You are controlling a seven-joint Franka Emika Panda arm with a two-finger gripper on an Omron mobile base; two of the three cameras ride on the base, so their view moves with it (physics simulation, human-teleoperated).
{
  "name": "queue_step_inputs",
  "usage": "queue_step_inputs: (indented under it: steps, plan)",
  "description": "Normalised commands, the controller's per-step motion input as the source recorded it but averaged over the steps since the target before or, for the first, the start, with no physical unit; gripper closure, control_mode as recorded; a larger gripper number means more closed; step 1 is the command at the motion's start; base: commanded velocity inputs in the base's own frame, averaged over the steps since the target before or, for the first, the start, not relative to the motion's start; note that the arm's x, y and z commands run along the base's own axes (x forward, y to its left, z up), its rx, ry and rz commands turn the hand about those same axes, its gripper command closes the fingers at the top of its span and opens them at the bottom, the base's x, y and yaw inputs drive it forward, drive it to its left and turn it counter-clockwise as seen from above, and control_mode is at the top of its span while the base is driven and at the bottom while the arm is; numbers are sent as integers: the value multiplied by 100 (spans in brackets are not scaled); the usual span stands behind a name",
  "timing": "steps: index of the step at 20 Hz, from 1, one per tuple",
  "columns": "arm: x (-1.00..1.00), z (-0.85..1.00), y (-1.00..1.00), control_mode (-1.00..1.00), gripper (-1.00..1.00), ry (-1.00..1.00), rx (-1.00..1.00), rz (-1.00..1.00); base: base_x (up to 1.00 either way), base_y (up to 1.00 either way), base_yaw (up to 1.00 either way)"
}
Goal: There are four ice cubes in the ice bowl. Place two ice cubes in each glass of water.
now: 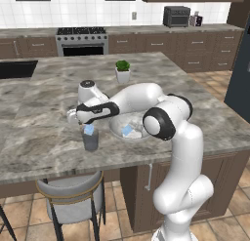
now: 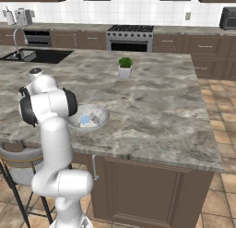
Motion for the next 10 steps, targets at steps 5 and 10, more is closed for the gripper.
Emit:
queue_step_inputs:
  steps: [5, 10]
  plan:
    - [0, 0, 0, -100, -100, 0, 0, 0, 0, 0, 0]
    - [-2, 16, -23, -100, -100, -4, 3, 0, 0, 0, 0]
